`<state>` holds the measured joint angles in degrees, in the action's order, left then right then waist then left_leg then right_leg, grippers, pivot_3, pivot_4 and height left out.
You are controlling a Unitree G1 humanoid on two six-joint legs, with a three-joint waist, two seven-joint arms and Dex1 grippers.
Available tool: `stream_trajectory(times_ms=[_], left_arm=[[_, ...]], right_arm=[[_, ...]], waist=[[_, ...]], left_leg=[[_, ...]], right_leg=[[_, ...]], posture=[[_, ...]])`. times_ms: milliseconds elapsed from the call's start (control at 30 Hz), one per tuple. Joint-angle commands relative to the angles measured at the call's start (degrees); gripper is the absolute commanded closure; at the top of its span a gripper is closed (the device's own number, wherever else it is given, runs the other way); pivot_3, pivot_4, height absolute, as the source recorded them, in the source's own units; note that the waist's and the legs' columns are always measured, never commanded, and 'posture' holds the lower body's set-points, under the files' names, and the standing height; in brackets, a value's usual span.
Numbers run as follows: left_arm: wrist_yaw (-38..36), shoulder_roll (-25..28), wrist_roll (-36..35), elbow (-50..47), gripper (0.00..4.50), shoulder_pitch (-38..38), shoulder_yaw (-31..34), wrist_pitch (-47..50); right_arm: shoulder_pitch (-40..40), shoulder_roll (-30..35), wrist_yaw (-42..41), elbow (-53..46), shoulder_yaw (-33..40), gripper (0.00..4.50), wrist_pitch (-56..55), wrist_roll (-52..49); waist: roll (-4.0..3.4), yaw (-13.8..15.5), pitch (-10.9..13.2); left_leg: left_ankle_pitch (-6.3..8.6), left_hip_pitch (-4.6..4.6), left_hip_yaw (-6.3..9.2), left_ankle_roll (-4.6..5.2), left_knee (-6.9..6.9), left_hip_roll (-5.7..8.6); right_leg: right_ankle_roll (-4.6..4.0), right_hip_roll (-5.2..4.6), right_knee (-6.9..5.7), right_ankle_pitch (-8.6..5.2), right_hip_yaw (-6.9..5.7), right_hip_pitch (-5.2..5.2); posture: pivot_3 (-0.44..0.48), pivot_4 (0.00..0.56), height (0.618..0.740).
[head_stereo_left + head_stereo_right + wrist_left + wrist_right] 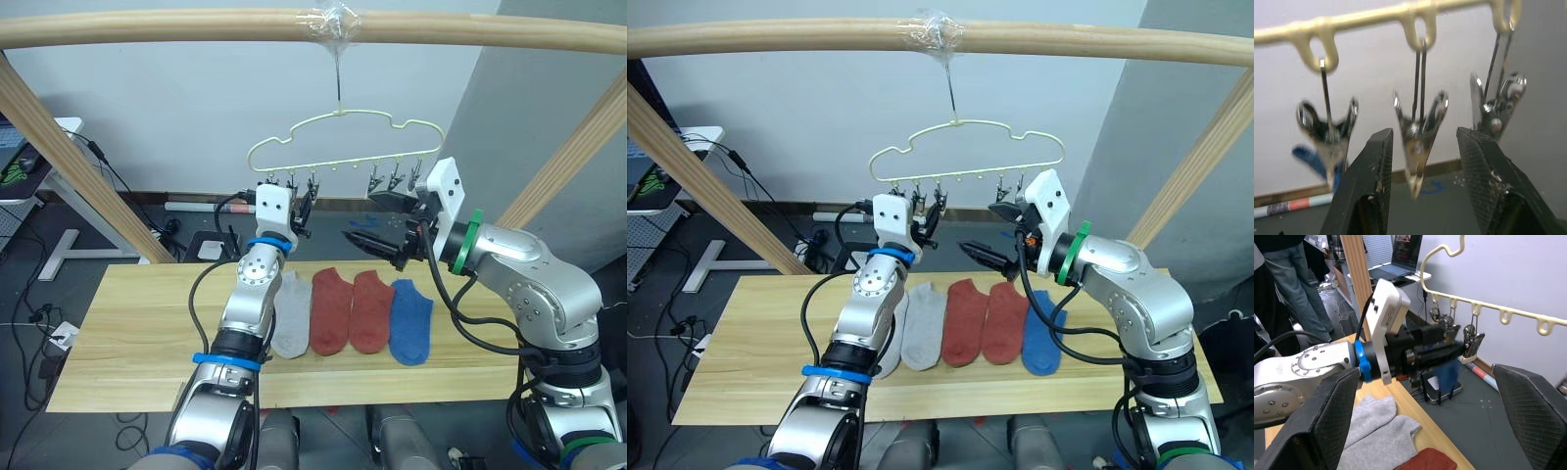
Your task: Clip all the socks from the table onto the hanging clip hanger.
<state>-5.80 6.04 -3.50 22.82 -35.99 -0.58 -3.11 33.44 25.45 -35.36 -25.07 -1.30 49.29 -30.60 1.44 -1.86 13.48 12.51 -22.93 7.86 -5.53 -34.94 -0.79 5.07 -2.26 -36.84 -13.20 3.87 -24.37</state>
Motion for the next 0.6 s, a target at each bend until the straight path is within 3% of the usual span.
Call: stream_trajectory(times_ms=[33, 600], left_arm=[[0.20, 0.05, 1.09, 0.16, 2.42, -1.63, 0.40, -2.56], [1.78, 0.48, 4.96, -0.37, 2.42, -2.03, 0.13, -5.21]], right_arm=[[1.25, 0.33, 0.49, -2.29, 1.13, 0.00, -0.63, -1.18], [1.32, -0.05, 1.50, -1.98, 1.44, 0.00, -0.84, -2.05]], waist=[[0.00, 0.00, 0.00], [0.00, 0.00, 0.00]], left_leg=[[0.00, 0.00, 0.00, 0.00, 0.00, 0.00], [0.00, 0.01, 0.01, 0.00, -0.01, 0.00]], right_leg=[[0.00, 0.00, 0.00, 0.00, 0.00, 0.00], [-0.01, 0.00, -0.03, 0.02, 0.00, 0.00]], posture=[[-0.015, 0.195, 0.740], [-0.014, 0.189, 0.740]])
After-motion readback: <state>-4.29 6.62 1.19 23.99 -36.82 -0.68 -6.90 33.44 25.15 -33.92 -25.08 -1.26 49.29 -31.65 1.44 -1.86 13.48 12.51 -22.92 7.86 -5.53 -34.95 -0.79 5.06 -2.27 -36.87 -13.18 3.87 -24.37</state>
